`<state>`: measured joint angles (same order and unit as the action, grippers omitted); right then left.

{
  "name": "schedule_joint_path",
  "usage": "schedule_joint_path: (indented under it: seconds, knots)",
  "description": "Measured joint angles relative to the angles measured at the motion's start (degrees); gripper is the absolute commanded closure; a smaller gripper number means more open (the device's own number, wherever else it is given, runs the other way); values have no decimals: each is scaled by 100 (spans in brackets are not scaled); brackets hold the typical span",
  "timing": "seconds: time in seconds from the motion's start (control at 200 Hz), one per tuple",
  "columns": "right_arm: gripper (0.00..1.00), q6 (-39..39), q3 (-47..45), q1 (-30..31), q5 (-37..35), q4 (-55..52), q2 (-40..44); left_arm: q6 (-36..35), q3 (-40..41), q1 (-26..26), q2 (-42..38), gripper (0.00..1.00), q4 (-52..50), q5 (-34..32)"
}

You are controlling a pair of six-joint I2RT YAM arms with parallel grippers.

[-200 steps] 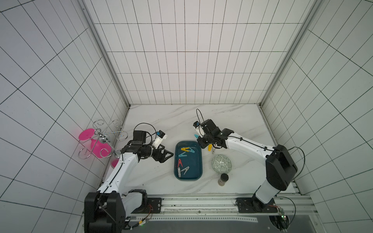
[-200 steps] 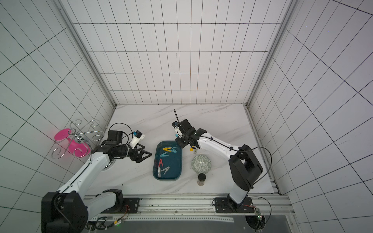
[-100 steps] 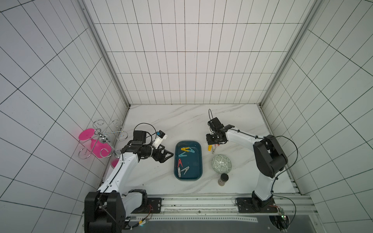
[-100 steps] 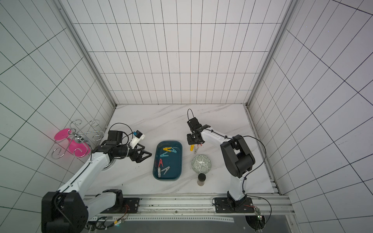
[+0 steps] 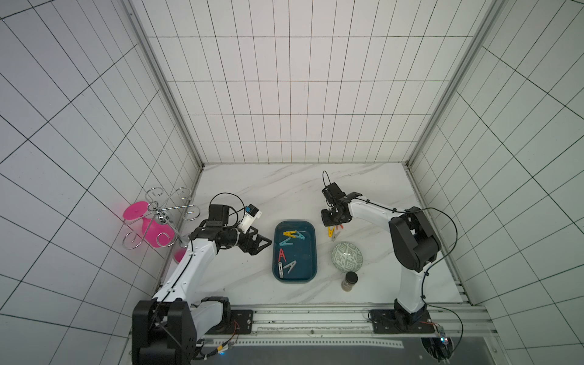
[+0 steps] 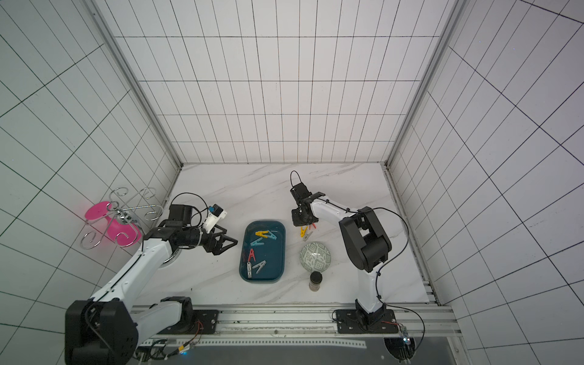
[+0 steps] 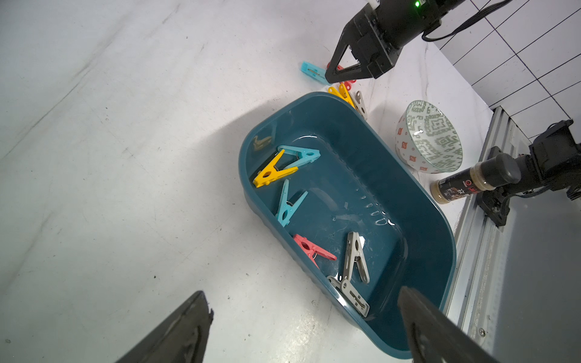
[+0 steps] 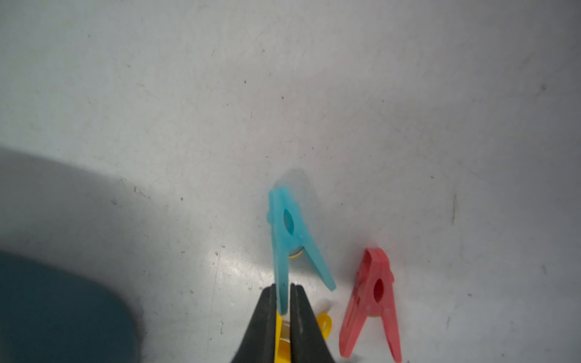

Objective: Take the clothespins out of the storage box
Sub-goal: Place the clothespin at the center of the board, then pick up the clothespin from the storage box.

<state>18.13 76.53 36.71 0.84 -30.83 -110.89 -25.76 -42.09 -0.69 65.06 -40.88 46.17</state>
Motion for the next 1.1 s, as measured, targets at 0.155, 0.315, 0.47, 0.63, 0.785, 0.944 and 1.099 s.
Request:
schedule_joint_path:
  seconds: [0.155,0.315,0.47,0.63,0.785,0.944,1.099]
  knots:
    - [78,11,0,0,-50,-68,35,0,0,0,0,5,-2,0]
    - [75,-28,0,7,-94,-170,356,-2,0,0,0,5,-2,0]
    - [74,-219,0,57,-94,-201,800,0,0,0,9,5,0,-2]
    - [72,-706,0,232,-63,-197,1073,7,0,0,44,5,24,-28]
    - [71,-1386,0,623,74,-179,1137,13,0,0,48,5,46,-57]
    - [69,-1998,0,1113,175,-181,1137,28,0,0,48,5,66,-79]
    - [68,-2514,4,1545,264,-170,1119,28,0,0,48,5,87,-96]
